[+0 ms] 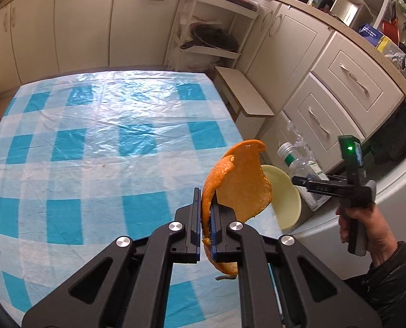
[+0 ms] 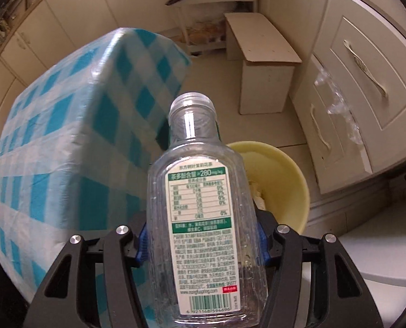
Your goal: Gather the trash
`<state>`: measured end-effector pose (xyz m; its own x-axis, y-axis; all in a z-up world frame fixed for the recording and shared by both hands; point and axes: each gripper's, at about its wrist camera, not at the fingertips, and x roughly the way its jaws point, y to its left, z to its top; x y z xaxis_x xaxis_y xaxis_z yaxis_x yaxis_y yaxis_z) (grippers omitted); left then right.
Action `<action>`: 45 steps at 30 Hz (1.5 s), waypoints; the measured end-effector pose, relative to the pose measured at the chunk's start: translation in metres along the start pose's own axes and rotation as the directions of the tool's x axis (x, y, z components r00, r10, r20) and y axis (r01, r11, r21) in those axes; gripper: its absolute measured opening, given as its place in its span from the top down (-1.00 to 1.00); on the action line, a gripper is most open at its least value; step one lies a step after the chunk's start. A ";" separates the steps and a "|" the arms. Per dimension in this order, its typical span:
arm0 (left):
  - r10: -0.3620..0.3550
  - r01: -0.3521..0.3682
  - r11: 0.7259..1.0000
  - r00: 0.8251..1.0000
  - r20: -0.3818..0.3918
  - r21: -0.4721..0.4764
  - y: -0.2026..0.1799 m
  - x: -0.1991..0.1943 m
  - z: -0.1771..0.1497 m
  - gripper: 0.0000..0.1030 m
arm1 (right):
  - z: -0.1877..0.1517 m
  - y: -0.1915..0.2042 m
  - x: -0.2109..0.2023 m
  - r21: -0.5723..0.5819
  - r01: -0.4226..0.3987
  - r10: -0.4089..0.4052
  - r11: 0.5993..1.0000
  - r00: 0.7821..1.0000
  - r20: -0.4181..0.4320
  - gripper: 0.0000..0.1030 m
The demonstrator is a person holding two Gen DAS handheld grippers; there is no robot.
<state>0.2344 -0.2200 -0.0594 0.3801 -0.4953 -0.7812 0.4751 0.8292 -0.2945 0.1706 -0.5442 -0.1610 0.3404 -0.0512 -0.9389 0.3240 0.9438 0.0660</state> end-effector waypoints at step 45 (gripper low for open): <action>0.400 -0.407 0.911 0.911 0.096 0.061 -0.071 -0.058 -0.065 -0.81 | -0.063 0.065 -0.196 0.099 -0.076 -0.001 0.992 0.791 0.612 -0.86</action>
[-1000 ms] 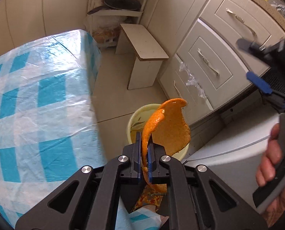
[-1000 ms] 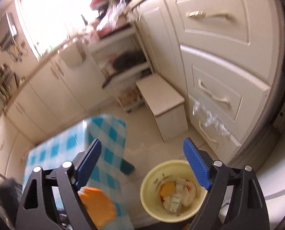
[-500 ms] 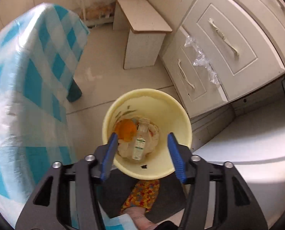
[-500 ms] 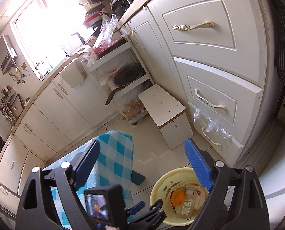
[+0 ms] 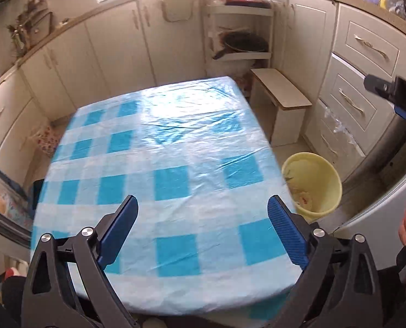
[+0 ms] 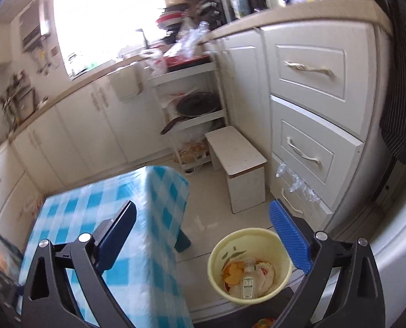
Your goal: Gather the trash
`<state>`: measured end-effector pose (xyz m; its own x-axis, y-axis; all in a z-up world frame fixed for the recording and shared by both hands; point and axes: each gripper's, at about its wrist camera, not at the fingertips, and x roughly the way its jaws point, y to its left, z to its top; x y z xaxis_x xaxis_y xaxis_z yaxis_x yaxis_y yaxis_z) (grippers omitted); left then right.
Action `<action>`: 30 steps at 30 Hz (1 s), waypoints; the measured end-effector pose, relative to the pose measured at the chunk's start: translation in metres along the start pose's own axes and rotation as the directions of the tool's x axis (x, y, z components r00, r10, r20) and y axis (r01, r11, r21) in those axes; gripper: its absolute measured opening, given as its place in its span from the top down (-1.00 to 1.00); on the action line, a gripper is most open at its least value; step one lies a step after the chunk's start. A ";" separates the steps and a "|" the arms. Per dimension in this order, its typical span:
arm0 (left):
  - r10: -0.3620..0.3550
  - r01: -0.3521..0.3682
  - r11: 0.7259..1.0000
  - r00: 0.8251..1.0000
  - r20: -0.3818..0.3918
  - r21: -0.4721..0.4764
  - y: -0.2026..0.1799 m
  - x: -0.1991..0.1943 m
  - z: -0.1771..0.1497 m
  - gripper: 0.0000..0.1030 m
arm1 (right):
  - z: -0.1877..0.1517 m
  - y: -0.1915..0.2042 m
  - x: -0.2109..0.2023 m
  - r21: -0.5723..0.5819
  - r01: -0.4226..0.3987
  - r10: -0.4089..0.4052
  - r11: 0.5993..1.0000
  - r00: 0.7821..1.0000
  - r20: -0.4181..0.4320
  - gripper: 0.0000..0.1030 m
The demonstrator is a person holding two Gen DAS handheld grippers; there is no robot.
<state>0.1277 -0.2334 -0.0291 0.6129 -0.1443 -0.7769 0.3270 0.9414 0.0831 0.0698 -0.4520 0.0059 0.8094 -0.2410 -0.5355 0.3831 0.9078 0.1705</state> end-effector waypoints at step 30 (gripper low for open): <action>0.138 -0.109 0.975 0.980 0.144 -0.193 0.159 -0.216 -0.152 -0.85 | -0.149 0.175 -0.227 -0.174 -0.216 0.201 0.961 0.974 -0.101 -0.86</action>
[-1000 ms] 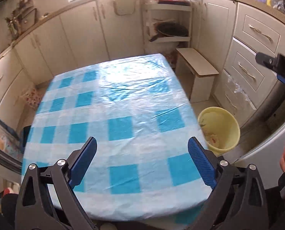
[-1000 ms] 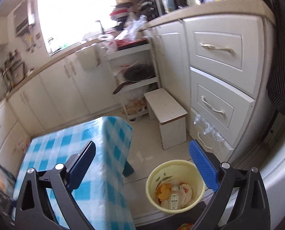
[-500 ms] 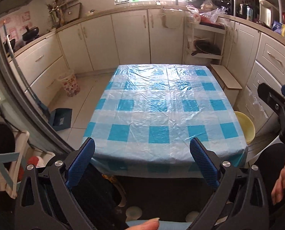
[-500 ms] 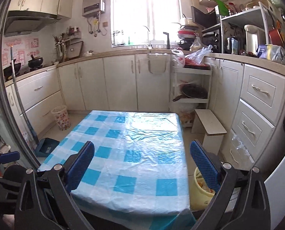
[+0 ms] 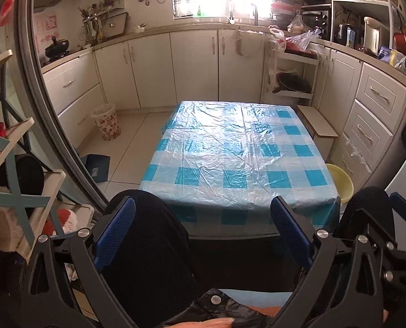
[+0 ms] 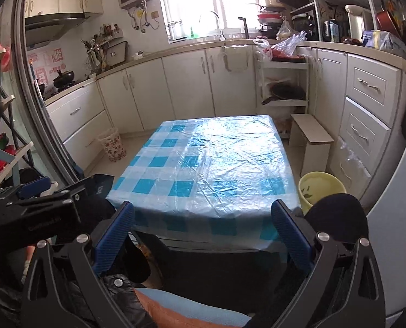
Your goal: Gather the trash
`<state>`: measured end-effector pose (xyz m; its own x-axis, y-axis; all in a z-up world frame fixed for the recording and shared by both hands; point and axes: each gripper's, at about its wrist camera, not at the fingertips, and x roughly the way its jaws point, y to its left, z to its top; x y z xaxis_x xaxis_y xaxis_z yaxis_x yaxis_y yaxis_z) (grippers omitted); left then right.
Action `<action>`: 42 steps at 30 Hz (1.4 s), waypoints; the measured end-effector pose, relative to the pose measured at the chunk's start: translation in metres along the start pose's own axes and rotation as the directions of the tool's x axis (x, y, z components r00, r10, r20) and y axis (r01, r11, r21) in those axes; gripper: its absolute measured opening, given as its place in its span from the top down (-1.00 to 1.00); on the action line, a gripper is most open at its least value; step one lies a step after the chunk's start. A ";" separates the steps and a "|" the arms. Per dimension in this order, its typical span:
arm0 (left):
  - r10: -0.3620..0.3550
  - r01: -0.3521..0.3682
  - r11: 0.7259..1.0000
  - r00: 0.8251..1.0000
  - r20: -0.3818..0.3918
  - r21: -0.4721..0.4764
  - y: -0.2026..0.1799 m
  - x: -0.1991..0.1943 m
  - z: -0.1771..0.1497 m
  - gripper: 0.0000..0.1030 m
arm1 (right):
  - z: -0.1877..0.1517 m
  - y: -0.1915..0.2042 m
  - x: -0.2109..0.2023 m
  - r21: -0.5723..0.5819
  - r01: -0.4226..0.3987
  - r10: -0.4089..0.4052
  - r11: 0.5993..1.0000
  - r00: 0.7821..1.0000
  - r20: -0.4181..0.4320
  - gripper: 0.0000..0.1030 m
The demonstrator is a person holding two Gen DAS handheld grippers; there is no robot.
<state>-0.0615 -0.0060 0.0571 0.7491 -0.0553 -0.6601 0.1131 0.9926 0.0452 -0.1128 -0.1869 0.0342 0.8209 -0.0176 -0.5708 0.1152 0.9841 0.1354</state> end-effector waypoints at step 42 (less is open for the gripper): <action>0.107 -0.106 0.994 0.993 0.043 -0.034 0.018 -0.026 -0.008 -0.85 | -0.005 0.022 -0.025 -0.109 0.001 0.010 0.994 0.995 0.098 -0.86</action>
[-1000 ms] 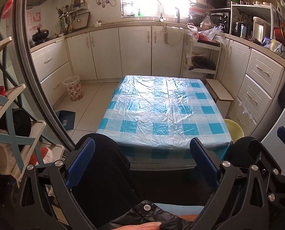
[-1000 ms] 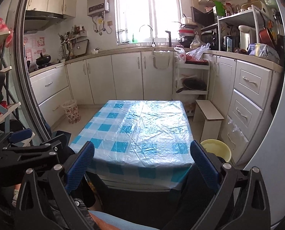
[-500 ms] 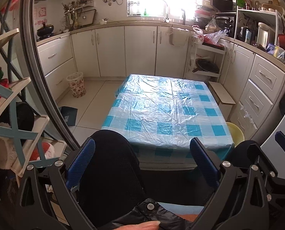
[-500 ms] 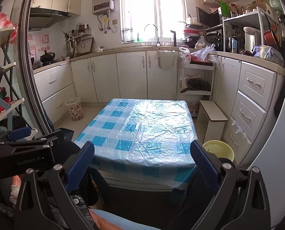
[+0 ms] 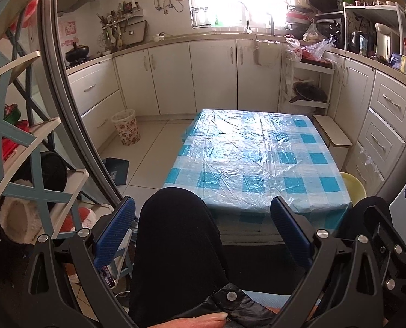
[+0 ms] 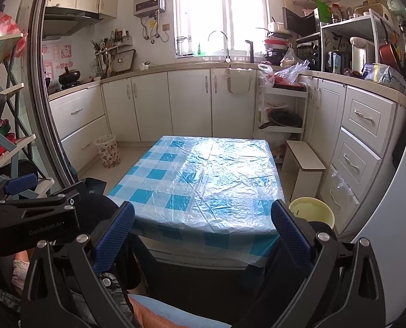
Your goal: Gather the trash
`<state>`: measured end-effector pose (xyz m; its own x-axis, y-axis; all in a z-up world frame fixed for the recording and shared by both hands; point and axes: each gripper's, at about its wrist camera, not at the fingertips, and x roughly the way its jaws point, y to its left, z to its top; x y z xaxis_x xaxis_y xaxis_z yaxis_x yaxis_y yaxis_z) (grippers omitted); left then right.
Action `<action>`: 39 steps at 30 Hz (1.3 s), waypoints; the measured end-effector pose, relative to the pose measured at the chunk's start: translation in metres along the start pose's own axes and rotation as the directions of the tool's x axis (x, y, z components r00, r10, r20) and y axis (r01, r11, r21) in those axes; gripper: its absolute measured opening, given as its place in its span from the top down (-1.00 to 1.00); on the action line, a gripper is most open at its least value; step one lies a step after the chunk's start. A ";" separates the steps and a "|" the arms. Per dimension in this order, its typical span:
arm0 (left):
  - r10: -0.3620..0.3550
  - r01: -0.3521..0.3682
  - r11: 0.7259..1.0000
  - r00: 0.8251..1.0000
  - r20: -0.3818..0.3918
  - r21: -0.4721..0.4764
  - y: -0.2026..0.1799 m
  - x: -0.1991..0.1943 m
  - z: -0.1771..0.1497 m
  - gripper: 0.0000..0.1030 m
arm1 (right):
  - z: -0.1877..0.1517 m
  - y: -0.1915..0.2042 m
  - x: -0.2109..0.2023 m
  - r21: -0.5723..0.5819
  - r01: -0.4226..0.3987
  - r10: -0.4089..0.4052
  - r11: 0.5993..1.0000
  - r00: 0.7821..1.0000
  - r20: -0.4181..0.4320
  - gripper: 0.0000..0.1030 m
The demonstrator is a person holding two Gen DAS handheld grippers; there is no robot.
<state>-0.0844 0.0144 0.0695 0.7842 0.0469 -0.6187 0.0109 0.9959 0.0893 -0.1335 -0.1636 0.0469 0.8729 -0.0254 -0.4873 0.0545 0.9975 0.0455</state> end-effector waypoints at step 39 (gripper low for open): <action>-0.002 0.002 1.000 1.000 -0.017 -0.009 0.002 0.003 -0.003 -0.85 | -0.004 0.003 0.002 0.001 -0.011 0.011 1.000 1.000 -0.022 -0.86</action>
<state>-0.0841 0.0164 0.0654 0.7737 0.0465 -0.6318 0.0062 0.9967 0.0809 -0.1337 -0.1604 0.0423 0.8623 -0.0129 -0.5062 0.0455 0.9976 0.0520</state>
